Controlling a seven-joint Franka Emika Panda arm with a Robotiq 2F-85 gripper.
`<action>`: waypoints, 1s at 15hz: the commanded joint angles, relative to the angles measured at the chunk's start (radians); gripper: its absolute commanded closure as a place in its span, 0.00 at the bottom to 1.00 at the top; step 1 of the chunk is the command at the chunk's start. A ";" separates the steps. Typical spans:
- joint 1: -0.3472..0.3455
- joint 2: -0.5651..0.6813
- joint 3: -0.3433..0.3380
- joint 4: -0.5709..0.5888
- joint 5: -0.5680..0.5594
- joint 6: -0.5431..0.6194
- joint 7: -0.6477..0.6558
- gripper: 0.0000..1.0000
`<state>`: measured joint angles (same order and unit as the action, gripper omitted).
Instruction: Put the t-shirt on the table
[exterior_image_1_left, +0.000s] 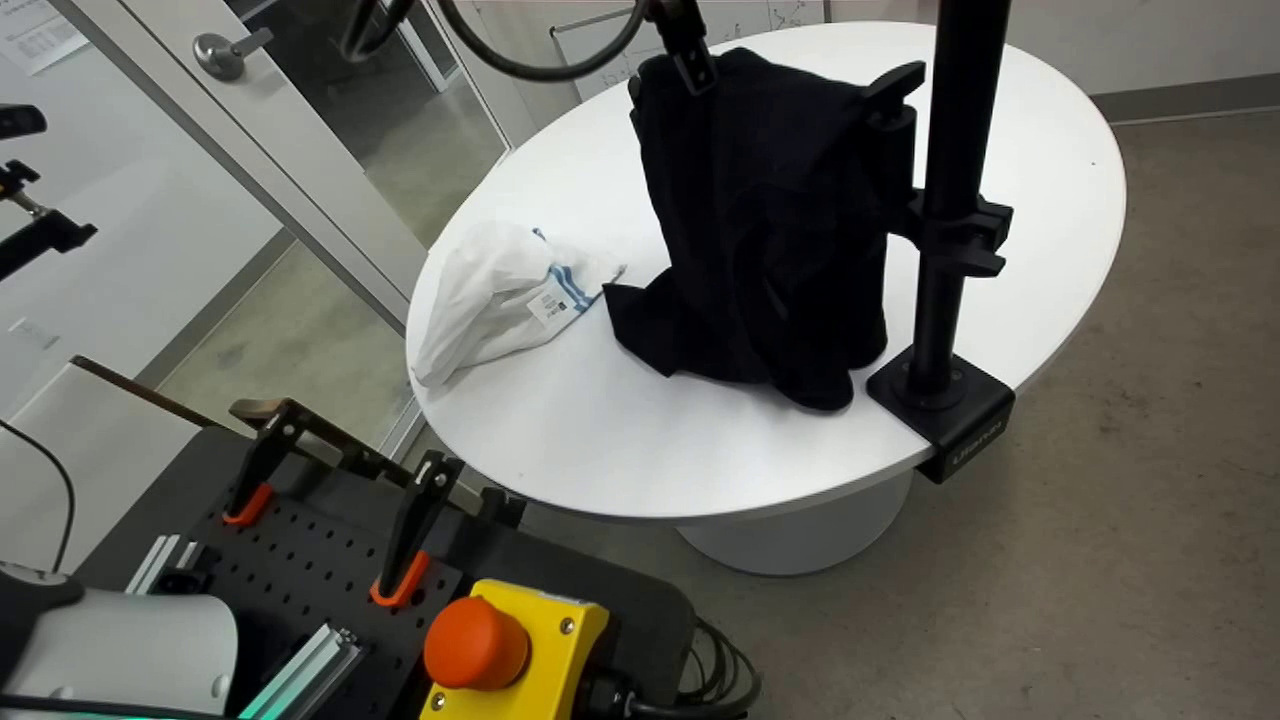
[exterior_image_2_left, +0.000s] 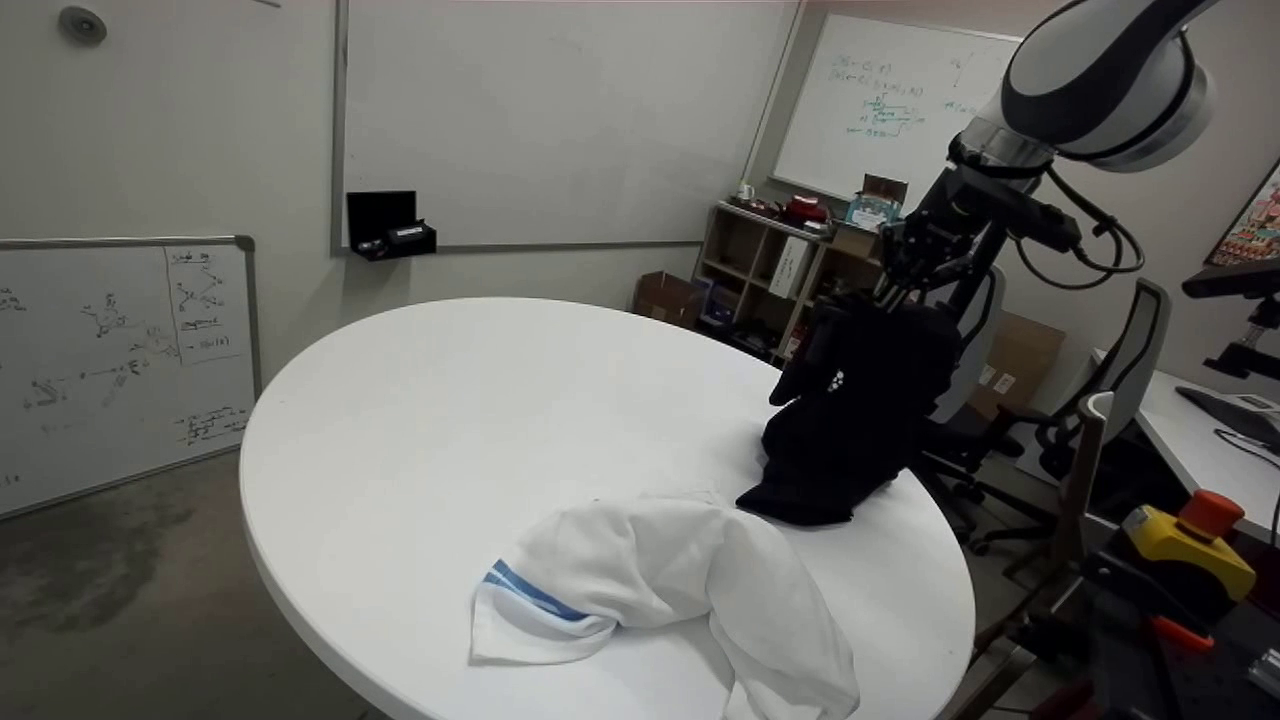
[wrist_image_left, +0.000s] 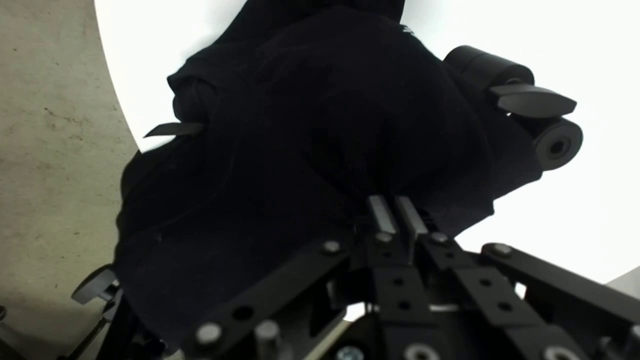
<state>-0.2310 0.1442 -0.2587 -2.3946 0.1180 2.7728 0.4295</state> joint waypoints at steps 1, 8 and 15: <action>0.006 -0.039 0.020 -0.012 0.072 0.017 -0.047 0.99; 0.032 -0.310 0.100 -0.084 0.299 0.015 -0.261 0.99; 0.237 -0.647 0.153 -0.216 0.324 -0.084 -0.339 0.99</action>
<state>-0.0759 -0.3588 -0.1273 -2.5286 0.4113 2.7298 0.1335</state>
